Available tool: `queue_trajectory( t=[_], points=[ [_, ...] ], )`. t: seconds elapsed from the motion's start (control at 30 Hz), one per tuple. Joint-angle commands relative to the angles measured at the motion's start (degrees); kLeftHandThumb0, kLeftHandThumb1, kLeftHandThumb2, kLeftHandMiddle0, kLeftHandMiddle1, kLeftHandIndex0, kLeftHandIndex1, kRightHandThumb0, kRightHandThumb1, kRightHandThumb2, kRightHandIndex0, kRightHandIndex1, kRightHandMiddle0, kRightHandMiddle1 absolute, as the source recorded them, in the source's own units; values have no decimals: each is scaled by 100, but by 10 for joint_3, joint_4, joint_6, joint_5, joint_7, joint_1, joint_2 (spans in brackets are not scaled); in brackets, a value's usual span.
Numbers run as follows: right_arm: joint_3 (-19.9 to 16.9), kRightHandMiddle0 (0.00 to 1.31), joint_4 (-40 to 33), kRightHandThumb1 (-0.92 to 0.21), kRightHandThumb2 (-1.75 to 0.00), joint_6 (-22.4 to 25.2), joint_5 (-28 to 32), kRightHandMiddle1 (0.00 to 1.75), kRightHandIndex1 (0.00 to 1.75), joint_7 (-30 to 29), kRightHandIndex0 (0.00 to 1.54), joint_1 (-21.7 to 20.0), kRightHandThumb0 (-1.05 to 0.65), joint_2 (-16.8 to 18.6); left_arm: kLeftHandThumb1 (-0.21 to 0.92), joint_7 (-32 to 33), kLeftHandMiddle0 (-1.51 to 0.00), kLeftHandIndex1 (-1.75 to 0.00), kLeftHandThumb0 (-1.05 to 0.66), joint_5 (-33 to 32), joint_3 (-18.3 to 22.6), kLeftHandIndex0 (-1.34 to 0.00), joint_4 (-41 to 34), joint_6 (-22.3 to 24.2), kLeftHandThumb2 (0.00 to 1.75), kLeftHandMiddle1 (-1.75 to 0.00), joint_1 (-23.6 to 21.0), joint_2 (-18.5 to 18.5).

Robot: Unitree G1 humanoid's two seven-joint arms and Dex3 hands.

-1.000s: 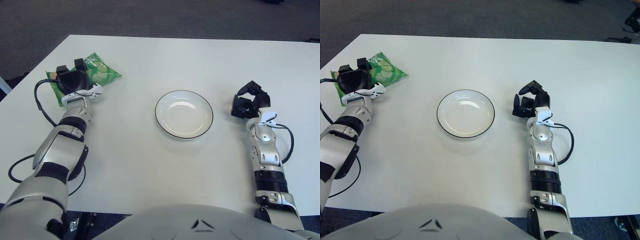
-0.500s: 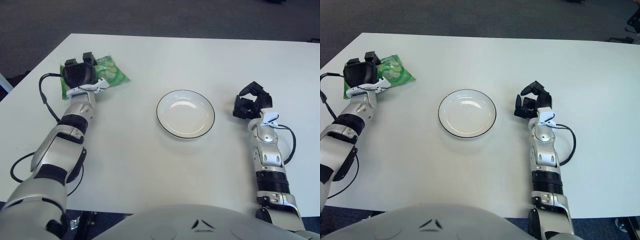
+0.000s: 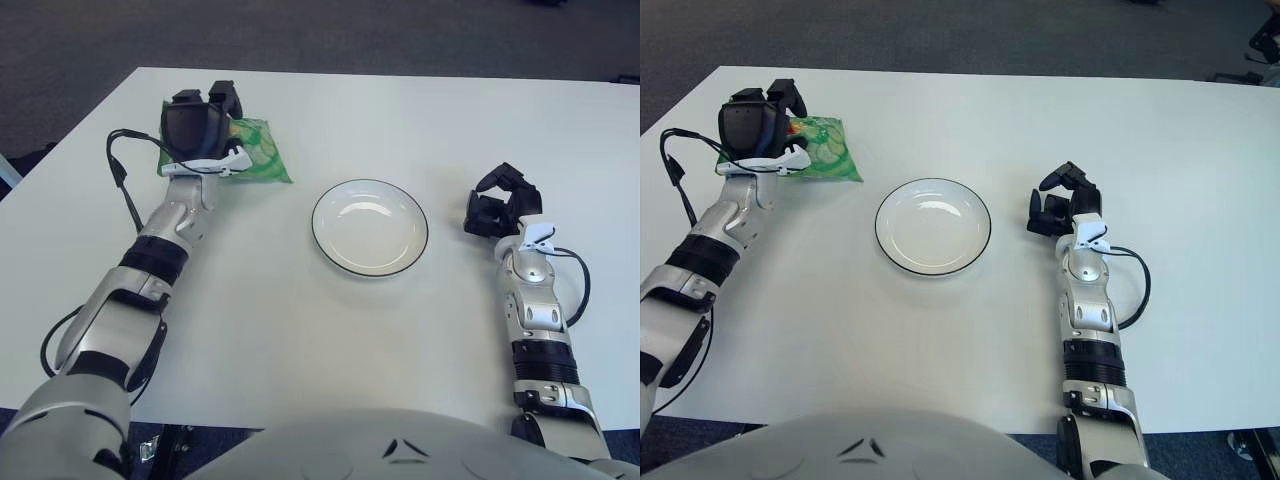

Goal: Put the snack into the plate.

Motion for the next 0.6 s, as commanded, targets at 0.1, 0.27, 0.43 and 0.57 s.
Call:
queue_trajectory(
  t=[0.1,0.27,0.43,0.57],
  points=[
    [1,71,41,-20,-146,0,4,175,175,1,132,56,-53,24,-11,-23,-97,-175,0,6,25,-71,-68,-18,175,-159,16,9],
    [1,72,42,-20,-146,0,4,175,175,1,132,55,-53,23,-10,-46,-96,-175,0,9,31,-71,-114,-34,175,-162,15,0],
    [1,72,45,-20,-146,-1,3,175,175,2,132,54,-53,22,-9,-73,-94,-175,0,6,38,-69,-163,-47,175,-165,19,-8],
    [1,72,47,-20,-147,-1,4,175,175,4,132,53,-53,21,-8,-89,-93,-175,0,1,42,-69,-186,-67,175,-167,19,-18]
  ],
)
